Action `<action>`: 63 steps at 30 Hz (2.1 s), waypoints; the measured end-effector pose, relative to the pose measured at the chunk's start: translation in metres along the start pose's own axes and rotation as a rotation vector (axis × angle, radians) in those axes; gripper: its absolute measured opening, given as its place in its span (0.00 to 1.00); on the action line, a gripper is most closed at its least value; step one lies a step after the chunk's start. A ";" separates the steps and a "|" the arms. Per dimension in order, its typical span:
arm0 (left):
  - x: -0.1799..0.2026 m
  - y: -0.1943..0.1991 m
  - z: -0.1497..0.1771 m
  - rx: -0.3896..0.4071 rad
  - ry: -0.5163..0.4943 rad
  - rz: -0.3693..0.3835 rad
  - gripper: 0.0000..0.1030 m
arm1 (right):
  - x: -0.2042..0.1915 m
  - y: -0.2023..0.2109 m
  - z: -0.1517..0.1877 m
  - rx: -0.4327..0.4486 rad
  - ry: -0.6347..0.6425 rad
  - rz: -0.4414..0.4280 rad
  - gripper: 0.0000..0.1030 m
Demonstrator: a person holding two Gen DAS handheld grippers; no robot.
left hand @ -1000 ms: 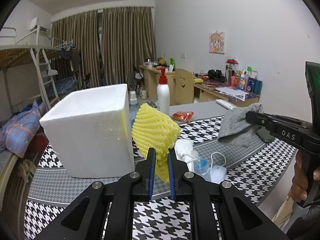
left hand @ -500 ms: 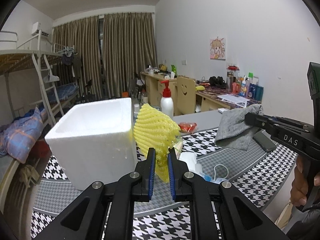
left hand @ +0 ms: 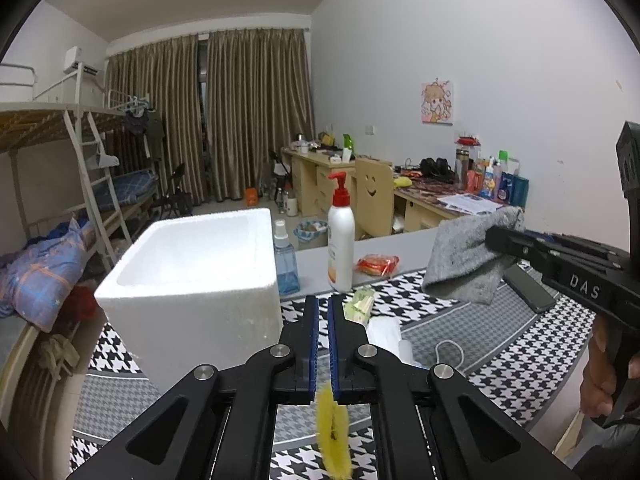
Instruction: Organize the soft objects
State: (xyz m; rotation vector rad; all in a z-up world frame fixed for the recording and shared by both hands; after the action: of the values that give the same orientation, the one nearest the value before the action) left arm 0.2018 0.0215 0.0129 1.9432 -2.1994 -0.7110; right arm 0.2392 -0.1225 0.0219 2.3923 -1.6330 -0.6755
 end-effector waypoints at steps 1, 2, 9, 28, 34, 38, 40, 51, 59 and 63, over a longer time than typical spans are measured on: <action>0.000 0.000 0.003 -0.004 0.006 0.006 0.05 | 0.000 0.000 0.001 -0.001 0.002 0.000 0.13; -0.001 0.001 0.005 -0.009 0.011 0.013 0.05 | -0.001 -0.001 0.002 -0.002 0.004 0.001 0.13; 0.004 -0.003 0.029 -0.080 0.008 0.042 0.06 | 0.001 -0.002 0.004 -0.010 0.001 0.002 0.13; 0.049 -0.016 0.097 -0.288 -0.016 0.133 0.56 | 0.000 0.001 0.008 -0.020 -0.005 -0.020 0.13; 0.055 -0.024 0.117 -0.355 -0.010 0.150 0.56 | -0.002 0.000 0.010 -0.023 -0.003 -0.020 0.13; 0.058 -0.027 0.129 -0.393 -0.002 0.173 0.56 | -0.003 0.000 0.010 -0.022 -0.003 -0.023 0.13; 0.060 -0.028 0.133 -0.404 0.001 0.183 0.56 | -0.004 -0.001 0.009 -0.021 -0.001 -0.024 0.13; 0.066 -0.034 0.144 -0.435 0.032 0.245 0.43 | -0.015 -0.006 0.008 -0.024 0.023 -0.035 0.13; 0.074 -0.031 0.141 -0.419 0.011 0.274 0.19 | -0.025 -0.007 0.003 -0.016 0.035 -0.057 0.13; 0.069 -0.029 0.135 -0.392 0.011 0.254 0.12 | -0.030 -0.007 0.003 -0.014 0.042 -0.064 0.13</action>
State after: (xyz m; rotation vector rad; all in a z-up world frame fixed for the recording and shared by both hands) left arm 0.1640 -0.0111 -0.1332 1.4477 -2.0548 -0.9932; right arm 0.2350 -0.0922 0.0246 2.4414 -1.5358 -0.6399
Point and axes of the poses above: each gripper's, at about its wrist camera, not at the fingertips, and y roughly against the way its jaws point, x to its right, z to its underside, the point moved 8 cm from there along -y, roughly the way its jaws point, and after that the axes turned 13 degrees about -y, right-handed, at the moved point
